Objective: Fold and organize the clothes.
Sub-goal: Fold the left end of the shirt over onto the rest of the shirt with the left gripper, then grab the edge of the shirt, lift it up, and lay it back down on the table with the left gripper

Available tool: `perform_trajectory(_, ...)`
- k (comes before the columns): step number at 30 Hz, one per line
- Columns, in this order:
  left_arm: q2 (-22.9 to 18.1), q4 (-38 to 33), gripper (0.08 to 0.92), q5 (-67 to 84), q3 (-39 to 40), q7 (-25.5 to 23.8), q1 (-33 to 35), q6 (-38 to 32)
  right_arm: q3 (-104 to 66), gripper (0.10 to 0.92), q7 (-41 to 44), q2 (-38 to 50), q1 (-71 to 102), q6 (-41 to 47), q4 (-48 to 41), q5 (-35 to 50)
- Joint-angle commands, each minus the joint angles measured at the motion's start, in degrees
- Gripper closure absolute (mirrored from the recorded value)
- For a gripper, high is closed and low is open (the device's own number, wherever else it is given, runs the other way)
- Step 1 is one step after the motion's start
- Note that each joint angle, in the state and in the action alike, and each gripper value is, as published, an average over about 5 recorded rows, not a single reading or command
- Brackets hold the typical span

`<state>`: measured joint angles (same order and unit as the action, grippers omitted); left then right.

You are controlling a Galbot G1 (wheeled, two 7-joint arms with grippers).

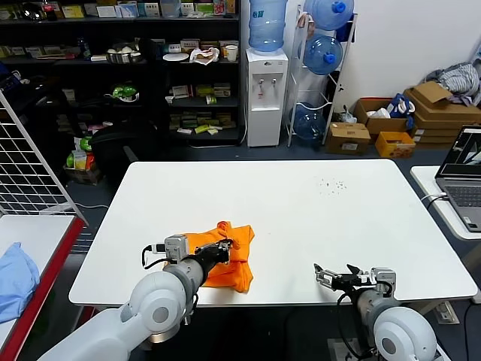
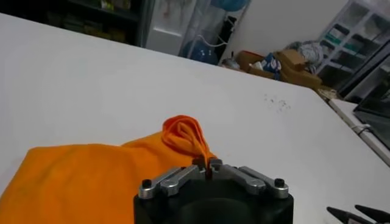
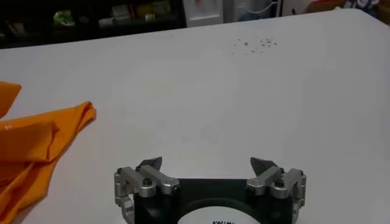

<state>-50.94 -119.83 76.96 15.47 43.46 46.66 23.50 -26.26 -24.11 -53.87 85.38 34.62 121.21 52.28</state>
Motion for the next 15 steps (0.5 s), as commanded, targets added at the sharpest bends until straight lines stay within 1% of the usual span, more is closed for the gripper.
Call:
perform_trajectory(1, -2.14, 1.74, 0.826, -3.07, 1.18, -1.36, -1.35, 0.0, -0.04, 0.104, 0.0, -0.29, 0.18, -0.03, 0.09, -0.13)
perform_trajectory(5, -0.73, 0.83, 0.708, -3.2, -1.12, -1.93, -0.21, 0.04, 0.24, 0.104, 0.01, -0.32, -0.03, -0.03, 0.03, -0.14)
perform_trajectory(7, 1.48, 0.05, 0.656, -3.41, -3.58, -2.94, 1.27, 0.11, 0.37, 0.104, 0.03, -0.22, -0.14, -0.07, -0.05, -0.15)
perform_trajectory(10, 7.27, -0.37, 0.569, -4.34, -9.85, -7.29, 5.26, 0.26, 0.64, 0.104, 0.15, 0.05, -0.41, -0.16, -0.06, -0.12)
perform_trajectory(13, 14.65, 0.96, 0.482, -6.35, -16.93, -14.58, 11.09, 0.05, 0.93, 0.104, 0.29, 0.21, -0.73, -0.22, 0.18, -0.02)
perform_trajectory(15, 19.9, 2.46, 0.422, -7.78, -20.23, -19.92, 15.27, -0.86, 1.11, 0.104, 0.38, 0.22, -0.91, -0.25, 0.28, 0.02)
